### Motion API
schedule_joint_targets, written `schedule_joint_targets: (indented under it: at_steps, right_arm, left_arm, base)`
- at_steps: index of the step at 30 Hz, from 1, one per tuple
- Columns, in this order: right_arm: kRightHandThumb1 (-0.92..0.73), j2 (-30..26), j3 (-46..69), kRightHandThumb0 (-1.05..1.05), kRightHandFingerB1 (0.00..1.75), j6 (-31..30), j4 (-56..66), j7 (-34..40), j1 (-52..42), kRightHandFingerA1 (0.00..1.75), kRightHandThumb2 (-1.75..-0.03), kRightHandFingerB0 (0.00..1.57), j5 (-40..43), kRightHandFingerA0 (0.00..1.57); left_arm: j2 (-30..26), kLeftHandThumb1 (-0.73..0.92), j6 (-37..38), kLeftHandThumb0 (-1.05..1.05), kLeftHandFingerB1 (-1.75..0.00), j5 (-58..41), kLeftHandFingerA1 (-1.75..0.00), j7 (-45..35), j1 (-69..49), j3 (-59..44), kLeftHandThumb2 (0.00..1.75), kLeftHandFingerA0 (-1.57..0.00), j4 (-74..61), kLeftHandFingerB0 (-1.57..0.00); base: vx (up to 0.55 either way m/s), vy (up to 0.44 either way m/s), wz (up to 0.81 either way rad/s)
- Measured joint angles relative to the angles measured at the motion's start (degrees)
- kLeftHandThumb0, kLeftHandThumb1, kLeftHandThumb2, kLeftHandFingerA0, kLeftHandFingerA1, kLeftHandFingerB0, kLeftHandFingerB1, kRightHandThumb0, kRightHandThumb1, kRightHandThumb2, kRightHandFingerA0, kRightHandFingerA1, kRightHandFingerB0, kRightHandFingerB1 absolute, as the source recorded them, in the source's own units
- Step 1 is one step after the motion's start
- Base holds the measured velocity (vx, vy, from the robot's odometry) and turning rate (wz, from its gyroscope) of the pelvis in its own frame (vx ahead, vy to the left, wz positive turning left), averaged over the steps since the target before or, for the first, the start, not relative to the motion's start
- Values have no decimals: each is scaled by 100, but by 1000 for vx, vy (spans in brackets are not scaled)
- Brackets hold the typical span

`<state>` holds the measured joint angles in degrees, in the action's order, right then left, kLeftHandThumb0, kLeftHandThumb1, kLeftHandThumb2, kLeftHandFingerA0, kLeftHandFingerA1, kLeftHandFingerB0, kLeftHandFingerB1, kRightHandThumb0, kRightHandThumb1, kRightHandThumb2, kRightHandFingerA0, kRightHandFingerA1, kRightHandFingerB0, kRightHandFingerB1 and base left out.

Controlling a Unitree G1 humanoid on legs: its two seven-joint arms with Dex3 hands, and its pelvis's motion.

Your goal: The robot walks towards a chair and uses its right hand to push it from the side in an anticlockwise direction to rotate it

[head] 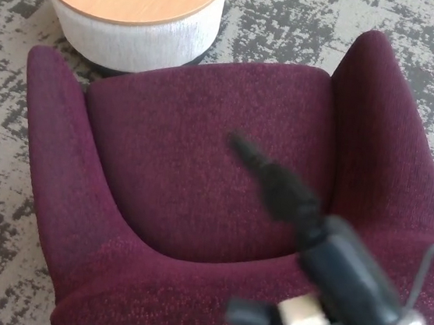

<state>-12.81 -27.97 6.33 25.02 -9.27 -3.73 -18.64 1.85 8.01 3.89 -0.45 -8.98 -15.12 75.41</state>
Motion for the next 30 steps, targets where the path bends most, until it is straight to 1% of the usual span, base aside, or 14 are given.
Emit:
schedule_joint_targets:
  at_steps: [1, 2, 6, 7, 13, 14, 16, 19, 20, 23, 24, 27, 28, 30]
  right_arm:
    - [-61, 7, -123, -98, 27, -40, -21, -31, 38, 31, -108, 0, -94, 0]
    - [-62, 11, -208, -100, 25, -71, -39, -52, 69, 30, -108, 0, -160, 0]
    - [-64, 36, -691, -105, 24, -280, -195, -192, 331, 29, -109, 0, -606, 0]
    - [-63, 37, -764, -105, 21, -324, -218, -218, 378, 29, -108, 0, -694, 0]
    - [-62, 13, -1201, -105, 19, -642, -344, -425, 641, 28, -108, 1, -1320, 0]
    - [-62, 6, -1258, -105, 23, -702, -368, -463, 672, 28, -104, 3, -1426, 0]
    - [-61, 2, -1362, -104, 21, -805, -406, -515, 691, 28, -101, 1, -1603, 0]
    - [-61, 10, -1596, -104, 21, -995, -453, -597, 679, 28, -101, 1, -1957, 0]
    - [-59, 12, -1654, -102, 16, -1048, -463, -619, 676, 28, -101, 3, -2053, 0]
    - [-58, 55, -1856, -100, 11, -1226, -523, -678, 654, 31, -103, 10, -2374, 0]
    - [-56, 70, -1890, -99, 13, -1255, -540, -686, 647, 31, -102, 11, -2420, 0]
    - [-52, 186, -2156, -92, 14, -1483, -709, -749, 607, 27, -93, 11, -2823, 0]
    - [-52, 207, -2222, -93, 11, -1551, -765, -762, 589, 26, -94, 11, -2935, 0]
    - [-51, 242, -2335, -91, 8, -1683, -888, -782, 566, 26, -93, 12, -3159, 0]
  left_arm:
    - [0, 74, 0, -70, -34, 0, -56, 0, 0, -1, 63, -38, 0, -27]
    - [0, 57, 0, -71, -47, 1, -62, 0, 0, 0, 95, -34, 0, -19]
    - [1, 57, 0, -71, -47, 2, -62, 0, 1, -9, 94, -34, 0, -21]
    - [1, 72, 0, -67, -34, 2, -54, 0, 1, -10, 61, -35, 0, -27]
    - [4, 71, 0, -67, -34, 2, -56, 0, 4, -18, 61, -36, 2, -28]
    - [5, 56, 0, -71, -46, 2, -58, 0, 5, -23, 94, -29, 2, -20]
    - [8, 77, 0, -66, -33, 2, -48, 0, 5, -28, 64, -37, 2, -34]
    - [4, 77, 0, -66, -33, 17, -48, 5, 5, -2, 64, -37, 1, -34]
    - [3, 61, 0, -60, -52, 20, -64, 5, 5, 6, 100, -44, 1, -33]
    - [9, 62, 0, -66, -49, 27, -66, 19, 8, 26, 100, -49, 1, -29]
    - [10, 74, 0, -65, -36, 28, -58, 22, 8, 28, 62, -41, 1, -33]
    - [23, 71, -1, -70, -36, 30, -56, 25, 10, 25, 62, -33, 1, -26]
    - [27, 60, 0, -76, -48, 30, -67, 22, 10, 20, 95, -46, 1, -23]
    - [27, 59, 0, -74, -48, 30, -66, 21, 10, 17, 95, -48, 1, -23]
  base:
    - [0, 0, 0]
    - [0, 0, 0]
    - [0, 0, 0]
    - [0, 0, 0]
    - [0, 0, 0]
    - [0, 0, 0]
    - [0, 0, 0]
    - [0, 0, 0]
    - [0, 0, 0]
    - [0, 0, 0]
    - [0, 0, 0]
    - [0, 0, 0]
    - [0, 0, 0]
    - [0, 0, 0]
